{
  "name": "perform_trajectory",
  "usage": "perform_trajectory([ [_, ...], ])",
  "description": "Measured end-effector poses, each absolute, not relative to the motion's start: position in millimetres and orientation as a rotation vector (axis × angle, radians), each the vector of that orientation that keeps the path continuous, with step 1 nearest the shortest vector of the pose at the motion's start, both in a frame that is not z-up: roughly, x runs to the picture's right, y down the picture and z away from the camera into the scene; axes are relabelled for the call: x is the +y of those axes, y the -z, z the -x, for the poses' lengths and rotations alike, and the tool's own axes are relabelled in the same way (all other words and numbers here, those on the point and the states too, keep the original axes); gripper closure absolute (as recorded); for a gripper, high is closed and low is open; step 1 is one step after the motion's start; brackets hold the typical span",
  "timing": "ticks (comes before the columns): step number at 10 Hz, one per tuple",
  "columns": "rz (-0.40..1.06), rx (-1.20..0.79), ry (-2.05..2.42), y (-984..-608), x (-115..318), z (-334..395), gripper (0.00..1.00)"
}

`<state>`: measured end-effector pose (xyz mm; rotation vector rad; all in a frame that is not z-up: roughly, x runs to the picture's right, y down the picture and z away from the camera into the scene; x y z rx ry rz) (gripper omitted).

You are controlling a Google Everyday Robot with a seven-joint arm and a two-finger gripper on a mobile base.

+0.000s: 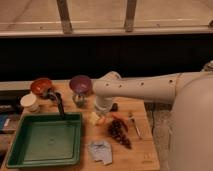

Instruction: Place apple in purple bowl

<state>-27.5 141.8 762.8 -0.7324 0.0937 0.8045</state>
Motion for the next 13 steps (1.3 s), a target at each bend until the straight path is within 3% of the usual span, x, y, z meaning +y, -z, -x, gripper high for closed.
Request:
perform_trajectory([
  [10,0.506,-0.322,-0.803,-761,-3,48,0.89],
  [13,0.499,-0.342,-0.800,-760,-8,50,0.89],
])
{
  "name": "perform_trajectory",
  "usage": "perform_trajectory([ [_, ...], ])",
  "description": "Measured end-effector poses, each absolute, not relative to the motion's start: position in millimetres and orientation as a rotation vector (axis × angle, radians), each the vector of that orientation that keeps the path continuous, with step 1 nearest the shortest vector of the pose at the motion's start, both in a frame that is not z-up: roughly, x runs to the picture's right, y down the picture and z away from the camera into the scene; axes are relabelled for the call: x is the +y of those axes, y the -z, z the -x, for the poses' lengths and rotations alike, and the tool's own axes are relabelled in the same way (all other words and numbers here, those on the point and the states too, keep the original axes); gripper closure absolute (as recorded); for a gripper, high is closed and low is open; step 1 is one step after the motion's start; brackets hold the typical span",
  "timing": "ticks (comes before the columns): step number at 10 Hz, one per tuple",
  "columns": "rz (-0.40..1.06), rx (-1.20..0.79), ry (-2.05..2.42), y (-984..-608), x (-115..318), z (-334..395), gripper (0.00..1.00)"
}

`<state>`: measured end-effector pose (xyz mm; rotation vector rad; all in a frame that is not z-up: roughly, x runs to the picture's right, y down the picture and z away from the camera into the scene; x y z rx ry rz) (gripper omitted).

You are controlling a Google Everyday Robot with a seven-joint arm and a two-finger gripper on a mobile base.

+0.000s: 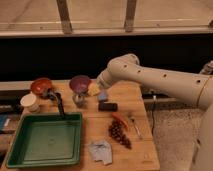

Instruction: Place apple in purple bowl

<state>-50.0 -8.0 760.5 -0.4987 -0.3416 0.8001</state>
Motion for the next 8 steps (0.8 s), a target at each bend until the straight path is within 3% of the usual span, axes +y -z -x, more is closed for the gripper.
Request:
perform_trajectory([
  [4,0.499,-0.342,-0.799,-760,-8,50,0.89],
  [8,0.480,-0.415,-0.768,-773,-35,64,0.89],
])
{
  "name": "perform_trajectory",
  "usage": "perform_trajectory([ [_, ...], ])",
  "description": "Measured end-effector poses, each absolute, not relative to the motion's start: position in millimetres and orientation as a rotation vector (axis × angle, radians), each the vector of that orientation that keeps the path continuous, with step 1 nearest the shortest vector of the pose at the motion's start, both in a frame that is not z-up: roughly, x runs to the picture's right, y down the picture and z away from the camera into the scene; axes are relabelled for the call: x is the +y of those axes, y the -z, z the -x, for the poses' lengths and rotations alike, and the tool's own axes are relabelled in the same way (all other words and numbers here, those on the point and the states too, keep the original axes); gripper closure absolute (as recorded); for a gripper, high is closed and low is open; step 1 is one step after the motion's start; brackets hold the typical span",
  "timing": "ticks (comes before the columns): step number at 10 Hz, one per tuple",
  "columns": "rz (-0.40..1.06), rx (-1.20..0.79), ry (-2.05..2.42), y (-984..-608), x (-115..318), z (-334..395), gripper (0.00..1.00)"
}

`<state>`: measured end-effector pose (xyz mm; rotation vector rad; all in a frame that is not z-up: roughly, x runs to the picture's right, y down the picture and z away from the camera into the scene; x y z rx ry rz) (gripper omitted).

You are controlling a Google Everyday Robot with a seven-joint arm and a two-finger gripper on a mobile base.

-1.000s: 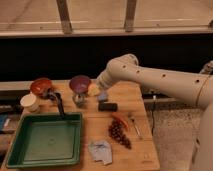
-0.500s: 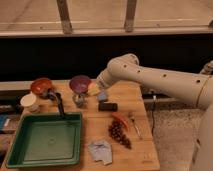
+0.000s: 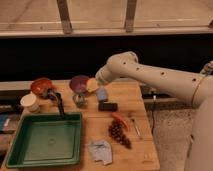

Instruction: Place apple in purple bowl

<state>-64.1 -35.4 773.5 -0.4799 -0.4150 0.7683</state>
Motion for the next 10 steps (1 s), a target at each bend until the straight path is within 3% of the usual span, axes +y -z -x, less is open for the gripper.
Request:
perform_trajectory([
  [7,0.567,-0.500,-0.672,-820,-70,102,0.89],
  [10,0.626,-0.519,-0.650,-857,-72,115,0.89],
])
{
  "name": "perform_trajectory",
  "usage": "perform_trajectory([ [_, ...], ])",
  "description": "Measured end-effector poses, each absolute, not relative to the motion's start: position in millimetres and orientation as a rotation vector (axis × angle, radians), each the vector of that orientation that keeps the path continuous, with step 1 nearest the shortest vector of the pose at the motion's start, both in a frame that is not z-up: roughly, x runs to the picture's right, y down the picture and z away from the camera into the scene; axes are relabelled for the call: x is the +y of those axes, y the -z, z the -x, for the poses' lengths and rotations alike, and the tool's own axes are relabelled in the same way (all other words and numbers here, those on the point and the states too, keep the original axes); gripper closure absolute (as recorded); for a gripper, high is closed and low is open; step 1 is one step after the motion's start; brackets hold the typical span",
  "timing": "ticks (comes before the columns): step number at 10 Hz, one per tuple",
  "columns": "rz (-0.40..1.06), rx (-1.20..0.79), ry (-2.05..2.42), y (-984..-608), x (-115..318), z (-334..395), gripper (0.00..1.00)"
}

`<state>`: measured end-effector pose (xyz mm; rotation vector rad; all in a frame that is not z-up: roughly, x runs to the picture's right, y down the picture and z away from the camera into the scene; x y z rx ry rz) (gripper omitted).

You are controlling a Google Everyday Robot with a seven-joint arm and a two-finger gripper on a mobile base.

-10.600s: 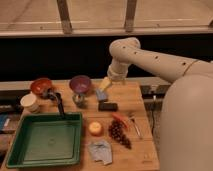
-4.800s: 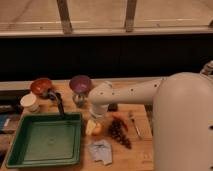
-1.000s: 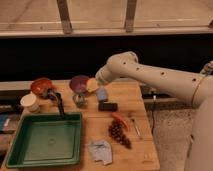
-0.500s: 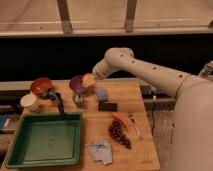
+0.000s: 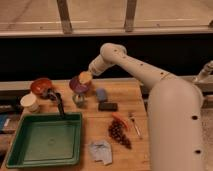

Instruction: Place apple in purple bowl

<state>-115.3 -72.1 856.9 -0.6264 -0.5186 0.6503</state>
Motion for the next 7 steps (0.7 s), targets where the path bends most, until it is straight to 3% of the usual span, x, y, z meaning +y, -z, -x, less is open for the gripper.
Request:
perform_trajectory([
  [7,0.782,-0.714,-0.715,-909,-51,133,0.89],
])
